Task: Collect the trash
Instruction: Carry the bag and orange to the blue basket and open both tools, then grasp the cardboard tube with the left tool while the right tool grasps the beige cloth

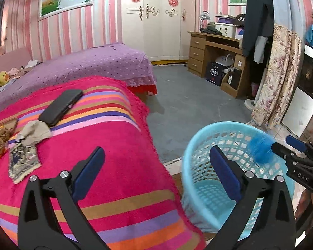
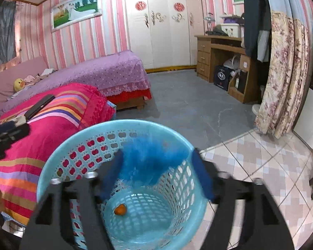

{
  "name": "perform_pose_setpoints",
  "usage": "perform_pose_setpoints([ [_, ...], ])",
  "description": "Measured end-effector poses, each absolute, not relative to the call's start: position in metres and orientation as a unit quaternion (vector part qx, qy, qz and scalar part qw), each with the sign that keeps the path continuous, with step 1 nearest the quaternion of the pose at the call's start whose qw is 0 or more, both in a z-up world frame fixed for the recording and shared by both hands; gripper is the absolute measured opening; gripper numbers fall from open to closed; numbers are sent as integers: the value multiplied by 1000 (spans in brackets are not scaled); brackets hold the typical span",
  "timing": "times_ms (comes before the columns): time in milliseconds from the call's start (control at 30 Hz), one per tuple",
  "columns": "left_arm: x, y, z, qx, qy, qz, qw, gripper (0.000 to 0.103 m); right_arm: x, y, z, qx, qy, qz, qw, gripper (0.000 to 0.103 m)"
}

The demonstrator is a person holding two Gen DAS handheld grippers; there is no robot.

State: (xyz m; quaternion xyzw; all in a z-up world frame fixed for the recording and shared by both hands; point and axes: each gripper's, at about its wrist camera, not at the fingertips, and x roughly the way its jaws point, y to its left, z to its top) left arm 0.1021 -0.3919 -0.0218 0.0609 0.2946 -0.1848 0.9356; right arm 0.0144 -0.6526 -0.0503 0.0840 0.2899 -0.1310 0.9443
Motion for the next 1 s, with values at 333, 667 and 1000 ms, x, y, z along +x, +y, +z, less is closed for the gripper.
perform_pose_setpoints([
  [333, 104, -336, -1, 43, 287, -151, 945, 97, 10, -640, -25, 91, 260, -169, 946, 98],
  [667, 105, -238, 25, 46, 263, -94, 959, 97, 45, -554, -1, 68, 238, -128, 960, 98],
  [1000, 113, -107, 19, 39, 272, 17, 961, 97, 86, -446, -6, 38, 247, -58, 966, 98],
])
